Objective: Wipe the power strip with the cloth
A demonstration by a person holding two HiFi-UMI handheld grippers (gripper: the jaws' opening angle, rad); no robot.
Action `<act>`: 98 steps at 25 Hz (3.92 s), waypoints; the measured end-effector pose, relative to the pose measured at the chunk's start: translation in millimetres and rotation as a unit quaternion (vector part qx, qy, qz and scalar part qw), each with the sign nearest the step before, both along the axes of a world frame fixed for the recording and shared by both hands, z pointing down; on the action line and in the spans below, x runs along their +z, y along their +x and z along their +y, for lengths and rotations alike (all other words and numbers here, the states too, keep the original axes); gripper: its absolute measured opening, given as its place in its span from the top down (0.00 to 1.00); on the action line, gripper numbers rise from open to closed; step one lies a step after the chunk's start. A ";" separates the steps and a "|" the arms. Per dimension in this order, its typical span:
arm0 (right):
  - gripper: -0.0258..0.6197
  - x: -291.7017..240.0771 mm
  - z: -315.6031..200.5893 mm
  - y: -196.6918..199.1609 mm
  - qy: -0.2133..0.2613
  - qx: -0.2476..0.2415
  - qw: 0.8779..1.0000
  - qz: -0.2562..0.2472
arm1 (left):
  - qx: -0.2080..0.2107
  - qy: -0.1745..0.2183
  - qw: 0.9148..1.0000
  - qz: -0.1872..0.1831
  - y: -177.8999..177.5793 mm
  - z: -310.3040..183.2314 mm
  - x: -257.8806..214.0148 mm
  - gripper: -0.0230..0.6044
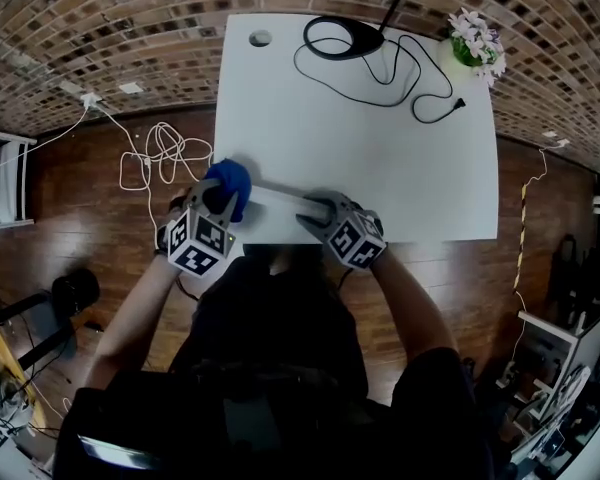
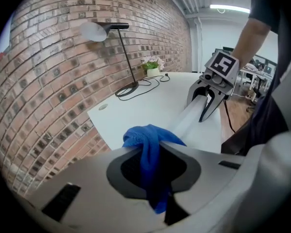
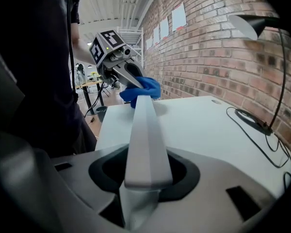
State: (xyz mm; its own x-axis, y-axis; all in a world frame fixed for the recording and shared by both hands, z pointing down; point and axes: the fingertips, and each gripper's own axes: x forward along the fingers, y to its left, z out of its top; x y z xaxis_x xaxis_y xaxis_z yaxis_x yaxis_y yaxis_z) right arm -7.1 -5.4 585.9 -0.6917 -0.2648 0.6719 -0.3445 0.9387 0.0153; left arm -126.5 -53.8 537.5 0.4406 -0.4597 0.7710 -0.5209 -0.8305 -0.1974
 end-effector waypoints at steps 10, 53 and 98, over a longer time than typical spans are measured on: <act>0.72 0.2 0.1 0.8 0.005 0.001 1.000 0.002 | 0.101 0.061 0.990 -0.076 10.2 2.7 -2.2 0.88; 0.72 -1.1 3.4 -2.0 0.039 -0.006 0.999 -0.007 | 0.099 0.060 0.985 -0.127 137.7 59.5 1.5 0.89; 0.72 -2.6 3.0 -1.8 0.051 -0.010 0.999 -0.008 | -0.202 -0.077 0.942 0.256 28.1 -8.6 -59.0 0.88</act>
State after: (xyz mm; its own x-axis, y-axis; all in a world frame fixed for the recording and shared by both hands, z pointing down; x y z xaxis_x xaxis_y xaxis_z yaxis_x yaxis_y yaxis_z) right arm -8.9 -2.4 583.3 -0.7078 -0.3176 0.6310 -0.3275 0.9390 0.1053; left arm -98.5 -62.4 478.5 0.5861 -0.5693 0.5765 -0.7947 -0.5425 0.2723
